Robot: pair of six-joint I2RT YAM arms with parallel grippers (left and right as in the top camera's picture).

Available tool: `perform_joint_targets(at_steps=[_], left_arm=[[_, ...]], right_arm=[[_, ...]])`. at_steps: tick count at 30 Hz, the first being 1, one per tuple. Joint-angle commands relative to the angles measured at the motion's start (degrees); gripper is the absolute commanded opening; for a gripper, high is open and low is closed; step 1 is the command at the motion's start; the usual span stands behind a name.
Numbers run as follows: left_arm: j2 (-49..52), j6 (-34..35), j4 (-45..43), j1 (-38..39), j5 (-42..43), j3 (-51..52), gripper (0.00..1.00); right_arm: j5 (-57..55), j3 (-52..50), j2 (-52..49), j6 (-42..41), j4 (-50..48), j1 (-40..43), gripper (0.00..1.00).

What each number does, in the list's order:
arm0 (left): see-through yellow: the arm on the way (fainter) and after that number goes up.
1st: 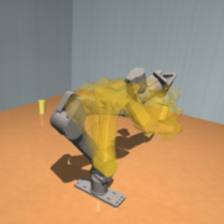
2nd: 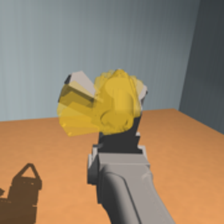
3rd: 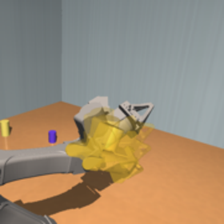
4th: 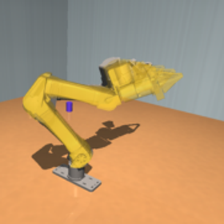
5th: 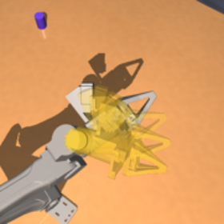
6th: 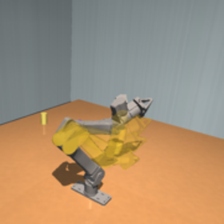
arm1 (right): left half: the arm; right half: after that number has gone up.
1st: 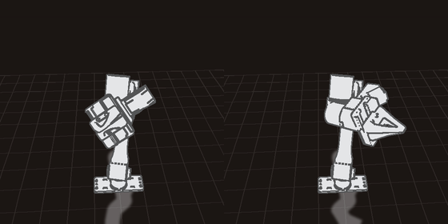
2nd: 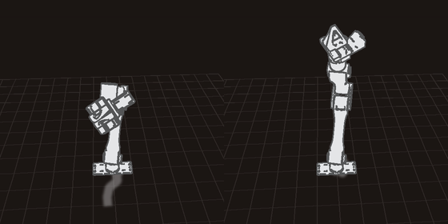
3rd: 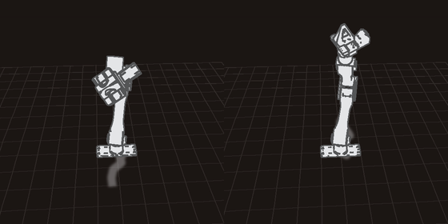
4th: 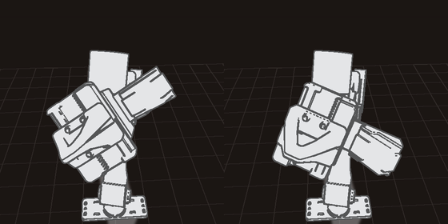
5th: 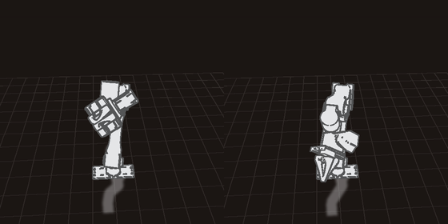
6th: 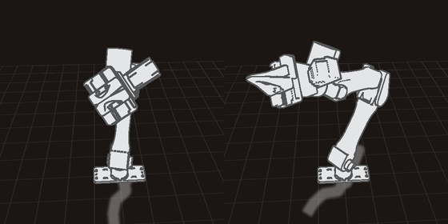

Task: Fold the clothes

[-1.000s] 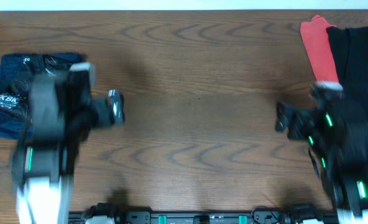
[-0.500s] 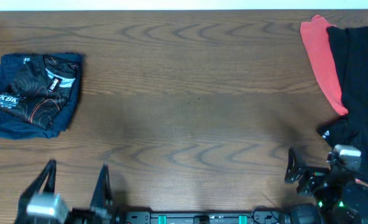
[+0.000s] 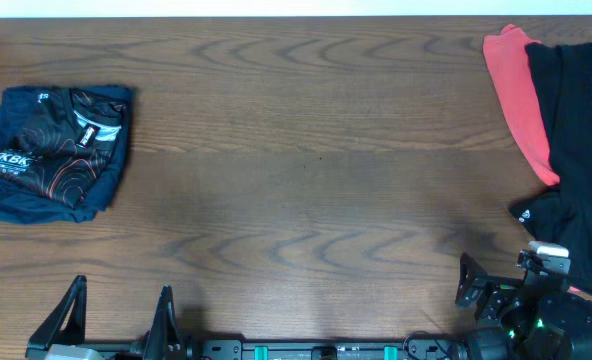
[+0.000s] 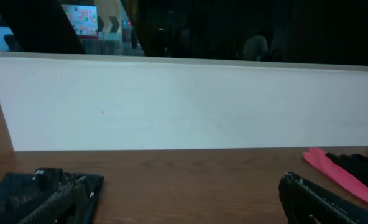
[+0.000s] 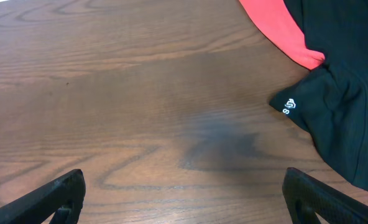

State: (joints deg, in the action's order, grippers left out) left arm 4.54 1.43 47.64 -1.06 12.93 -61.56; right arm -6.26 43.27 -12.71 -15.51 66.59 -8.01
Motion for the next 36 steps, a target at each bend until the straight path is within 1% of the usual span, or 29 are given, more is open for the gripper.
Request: perform_joint_targets(at_steps=[1, 4, 6, 10, 16, 19, 24, 28, 36], left_arm=[[0.0, -0.5, -0.1, 0.2, -0.5, 0.2, 0.98], [0.0, -0.5, -0.1, 0.2, -0.5, 0.2, 0.98], [0.0, -0.5, -0.1, 0.2, -0.5, 0.2, 0.98], [0.0, -0.5, -0.1, 0.2, -0.5, 0.2, 0.98], [0.0, -0.5, -0.1, 0.2, -0.5, 0.2, 0.98], [0.0, -0.5, -0.1, 0.2, -0.5, 0.2, 0.98], [0.0, -0.5, -0.1, 0.2, -0.5, 0.2, 0.98], [0.0, -0.5, -0.1, 0.2, -0.5, 0.2, 0.98], [0.0, -0.5, -0.1, 0.2, -0.5, 0.2, 0.98]], right_arm=[[-0.7, -0.3, 0.6, -0.7, -0.1, -0.5, 0.99], [-1.1, -2.0, 3.1, -0.4, -1.5, -0.3, 0.99], [-1.0, -4.5, 5.6, 1.8, -5.6, 0.6, 0.99], [1.6, -13.7, 12.1, 7.8, -18.3, 2.7, 0.99], [6.7, -26.2, 12.4, 18.5, -41.5, 2.9, 0.99], [6.5, -32.0, 12.4, 21.0, -51.3, 2.9, 0.99], [8.1, -43.2, 12.4, 21.4, -65.5, 2.9, 0.99], [8.1, -42.9, 12.4, 21.4, -62.4, 2.9, 0.99], [8.0, -42.9, 12.3, 21.4, -62.5, 2.9, 0.99]])
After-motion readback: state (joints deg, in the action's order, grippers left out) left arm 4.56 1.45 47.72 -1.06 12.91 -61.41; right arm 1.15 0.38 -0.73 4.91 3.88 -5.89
